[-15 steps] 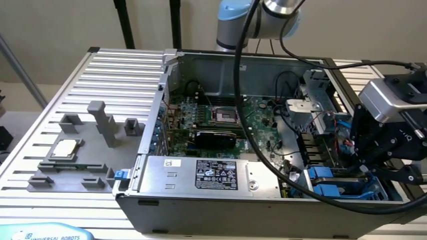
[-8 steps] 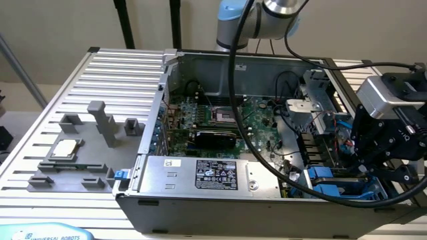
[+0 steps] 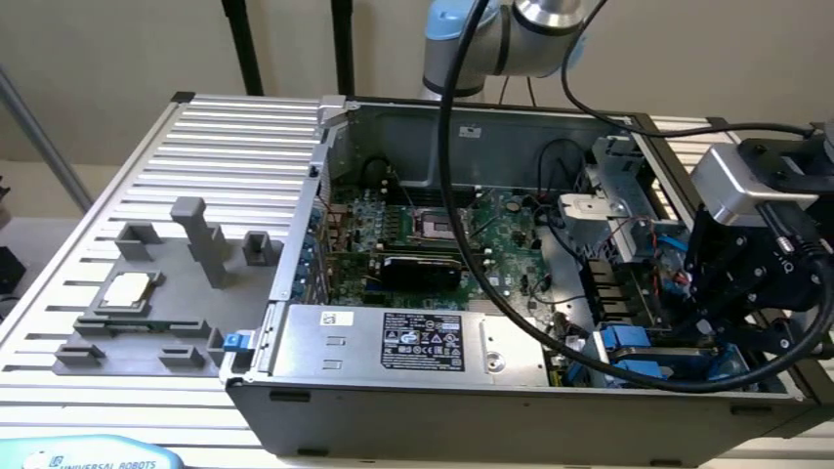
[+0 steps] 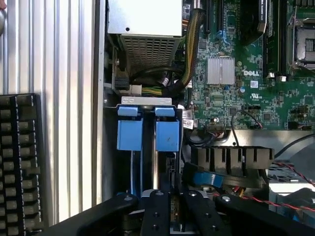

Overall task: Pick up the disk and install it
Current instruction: 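Insert the first disk wire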

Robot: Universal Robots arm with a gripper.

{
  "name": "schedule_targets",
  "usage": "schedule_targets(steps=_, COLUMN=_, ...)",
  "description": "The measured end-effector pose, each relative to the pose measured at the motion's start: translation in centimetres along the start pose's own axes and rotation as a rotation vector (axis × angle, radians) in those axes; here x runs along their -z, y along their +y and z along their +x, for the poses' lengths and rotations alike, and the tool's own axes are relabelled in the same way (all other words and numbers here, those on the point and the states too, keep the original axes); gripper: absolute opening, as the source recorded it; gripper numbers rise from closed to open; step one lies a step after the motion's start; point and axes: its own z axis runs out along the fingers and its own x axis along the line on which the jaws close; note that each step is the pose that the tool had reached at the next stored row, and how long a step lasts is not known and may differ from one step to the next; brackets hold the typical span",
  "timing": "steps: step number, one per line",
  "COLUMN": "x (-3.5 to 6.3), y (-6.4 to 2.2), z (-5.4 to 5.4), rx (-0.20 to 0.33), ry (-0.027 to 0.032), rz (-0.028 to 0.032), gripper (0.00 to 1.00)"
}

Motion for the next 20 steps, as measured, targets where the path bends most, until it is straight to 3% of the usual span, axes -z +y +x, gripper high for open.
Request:
schedule_targets(steps=3, x=-0.04, y=-0.04, z=-0.15, rx=-0.006, ry=0.0032, rz=0.0004, gripper=0.16)
schedule_targets(steps=8, x=-0.14, y=-0.15, z=-0.19, rx=-0.021, ry=0.0148, rz=0.0016, gripper=0.16)
schedule_targets(steps=20, x=-0.56, y=-0.19, z=-0.5, rx=-0.033, ry=0.0216, rz=0.0024, gripper=0.16)
